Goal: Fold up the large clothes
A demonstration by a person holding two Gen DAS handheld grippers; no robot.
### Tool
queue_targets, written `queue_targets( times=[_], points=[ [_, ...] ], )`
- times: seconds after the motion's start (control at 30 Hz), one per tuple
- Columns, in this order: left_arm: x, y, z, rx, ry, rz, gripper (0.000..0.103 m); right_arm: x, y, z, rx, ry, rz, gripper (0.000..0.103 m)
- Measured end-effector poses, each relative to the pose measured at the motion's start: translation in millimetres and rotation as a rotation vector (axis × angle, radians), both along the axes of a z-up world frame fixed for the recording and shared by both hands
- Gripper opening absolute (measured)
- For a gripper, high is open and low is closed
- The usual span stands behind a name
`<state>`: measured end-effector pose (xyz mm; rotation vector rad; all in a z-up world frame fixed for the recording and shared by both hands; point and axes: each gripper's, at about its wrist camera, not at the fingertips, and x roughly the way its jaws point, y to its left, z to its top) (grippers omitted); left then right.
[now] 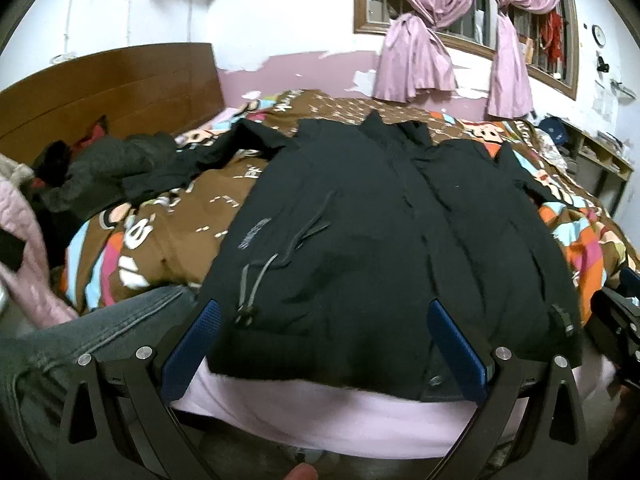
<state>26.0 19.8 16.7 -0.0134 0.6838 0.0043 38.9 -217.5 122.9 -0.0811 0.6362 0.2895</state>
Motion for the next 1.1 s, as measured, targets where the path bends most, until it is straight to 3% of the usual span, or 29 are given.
queue_targets(
  times=[0.2, 0.3, 0.37, 0.43, 0.53, 0.77, 1.0, 1.1],
  points=[
    [36.7, -10.1, 25.9, 0.025, 0.051, -0.059, 0.101, 64.6, -20.5, 46.3, -0.036, 0.165, 0.064, 0.103],
    [57.4, -19.3, 44.7, 0.078, 0.035, -0.078, 0.101, 105.9, -34.8, 56.5, -0.062, 0.272, -0.024, 0.103],
    [71.8, -27.4, 53.1, 0.107, 0.011, -0.107, 0.101, 133.0, -48.5, 51.8, -0.011, 0.363, -0.078, 0.103],
    [90.8, -35.4, 56.4, 0.122, 0.006, -0.132, 0.101, 151.9, -59.8, 47.7, 0.026, 0.363, -0.093, 0.103],
    [122.9, -47.0, 54.5, 0.090, 0.038, -0.180, 0.101, 192.3, -85.0, 34.1, 0.024, 0.325, -0.178, 0.103],
    [213.4, -91.7, 33.9, 0.008, 0.083, -0.256, 0.101, 302.7, -165.4, -26.5, 0.166, 0.453, -0.430, 0.103],
    [305.3, -162.1, 2.7, 0.000, 0.088, -0.349, 0.101, 367.6, -249.2, -76.2, 0.228, 0.459, -0.631, 0.103],
    [341.4, -189.3, -7.4, -0.027, 0.091, -0.360, 0.101, 391.6, -290.8, -90.9, 0.320, 0.471, -0.690, 0.103]
  ],
)
